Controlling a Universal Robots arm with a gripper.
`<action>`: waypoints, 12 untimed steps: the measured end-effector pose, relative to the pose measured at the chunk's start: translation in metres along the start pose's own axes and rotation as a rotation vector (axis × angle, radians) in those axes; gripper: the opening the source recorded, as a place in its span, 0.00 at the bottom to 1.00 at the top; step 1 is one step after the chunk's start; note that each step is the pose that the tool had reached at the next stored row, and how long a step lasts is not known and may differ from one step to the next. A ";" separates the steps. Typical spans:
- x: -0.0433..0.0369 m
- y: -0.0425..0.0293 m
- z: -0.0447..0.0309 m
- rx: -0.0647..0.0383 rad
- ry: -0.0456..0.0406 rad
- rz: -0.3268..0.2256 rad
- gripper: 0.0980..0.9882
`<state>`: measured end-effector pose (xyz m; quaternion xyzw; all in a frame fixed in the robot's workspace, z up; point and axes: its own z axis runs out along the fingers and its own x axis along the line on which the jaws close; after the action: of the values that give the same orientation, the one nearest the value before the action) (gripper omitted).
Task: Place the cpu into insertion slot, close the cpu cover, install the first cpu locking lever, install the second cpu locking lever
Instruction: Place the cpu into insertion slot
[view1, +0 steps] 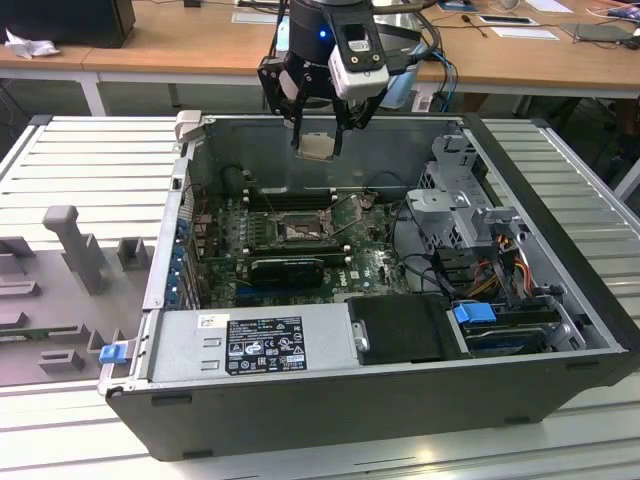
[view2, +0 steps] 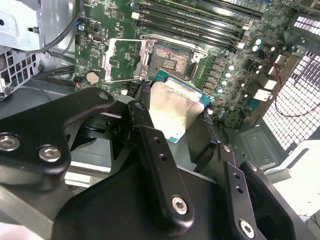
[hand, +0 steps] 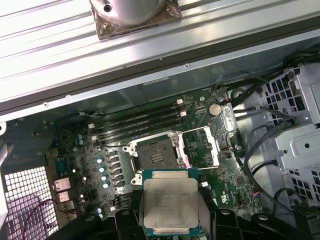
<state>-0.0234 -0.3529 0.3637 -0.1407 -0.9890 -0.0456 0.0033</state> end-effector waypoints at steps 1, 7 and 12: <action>0.0000 0.0000 0.0000 0.000 -0.0005 0.006 0.48; 0.0000 0.0000 0.0000 -0.001 -0.0024 0.027 0.48; 0.0000 0.0000 0.0000 -0.001 -0.0038 0.043 0.48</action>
<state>-0.0234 -0.3529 0.3637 -0.1618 -0.9858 -0.0457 0.0023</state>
